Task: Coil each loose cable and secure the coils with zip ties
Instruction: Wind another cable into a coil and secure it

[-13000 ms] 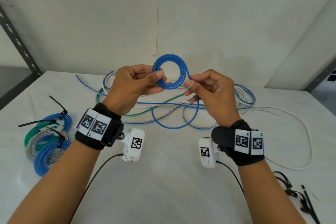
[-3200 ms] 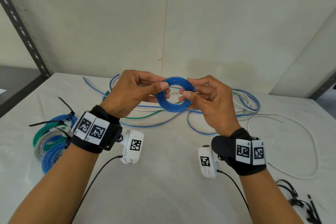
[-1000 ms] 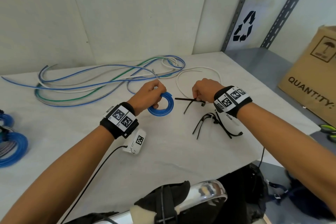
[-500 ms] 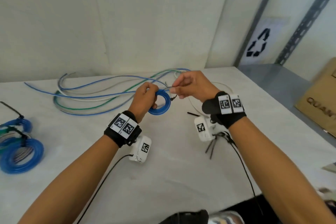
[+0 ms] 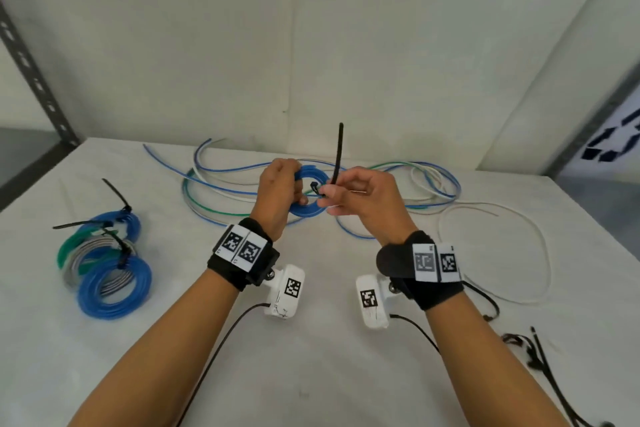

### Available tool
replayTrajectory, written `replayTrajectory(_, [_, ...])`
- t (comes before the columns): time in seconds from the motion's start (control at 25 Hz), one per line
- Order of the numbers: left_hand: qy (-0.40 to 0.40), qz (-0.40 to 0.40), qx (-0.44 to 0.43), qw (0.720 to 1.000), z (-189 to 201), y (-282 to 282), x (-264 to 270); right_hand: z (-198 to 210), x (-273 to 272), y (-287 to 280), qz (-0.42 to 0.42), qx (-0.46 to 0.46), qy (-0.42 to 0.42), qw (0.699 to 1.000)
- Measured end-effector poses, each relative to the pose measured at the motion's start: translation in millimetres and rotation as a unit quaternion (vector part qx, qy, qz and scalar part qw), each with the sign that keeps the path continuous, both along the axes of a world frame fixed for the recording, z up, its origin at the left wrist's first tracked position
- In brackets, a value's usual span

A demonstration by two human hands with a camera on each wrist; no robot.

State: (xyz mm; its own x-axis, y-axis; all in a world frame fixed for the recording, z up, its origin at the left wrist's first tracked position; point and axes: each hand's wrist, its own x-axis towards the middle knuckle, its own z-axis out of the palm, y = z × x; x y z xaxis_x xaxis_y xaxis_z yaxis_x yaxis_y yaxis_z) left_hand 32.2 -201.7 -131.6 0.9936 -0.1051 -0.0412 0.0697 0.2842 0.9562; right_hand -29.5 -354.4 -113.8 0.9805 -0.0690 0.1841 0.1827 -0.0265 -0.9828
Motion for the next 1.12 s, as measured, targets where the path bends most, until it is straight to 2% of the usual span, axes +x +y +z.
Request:
replayTrajectory(0.12, [-0.041, 0.001, 0.038, 0.998, -4, 6, 5, -14, 21, 20, -0.045, -0.188, -0.084, 0.978])
replayTrajectory(0.2, [-0.05, 0.0, 0.041, 0.998, -2, 14, 8, -21, 30, 30, -0.079, -0.23, -0.117, 0.963])
replayTrajectory(0.36, [-0.048, -0.019, 0.054, 0.997, 2, 24, 10, -22, 39, 38, -0.114, -0.188, -0.143, 0.965])
replayTrajectory(0.6, [0.028, -0.136, 0.019, 0.99, 9, 21, 4, -23, 29, 30, -0.087, -0.16, -0.156, 0.971])
replayTrajectory(0.68, [0.034, -0.15, 0.024, 0.988, 12, 23, 3, -21, 26, 28, -0.079, -0.166, -0.156, 0.97])
replayTrajectory(0.76, [-0.013, -0.133, 0.048, 0.99, 13, 21, 2, -17, 22, 26, -0.067, -0.188, -0.162, 0.966])
replayTrajectory(0.84, [-0.093, -0.096, 0.078, 0.988, 13, 23, 3, -11, 17, 29, -0.056, -0.185, -0.161, 0.968])
replayTrajectory(1.0, [-0.192, -0.062, 0.11, 0.973, 17, 29, 4, 2, 11, 33, -0.049, -0.088, -0.153, 0.983])
replayTrajectory(1.12, [-0.228, -0.046, 0.13, 0.964, 21, 29, 2, 11, 4, 35, 0.027, -0.01, -0.114, 0.993])
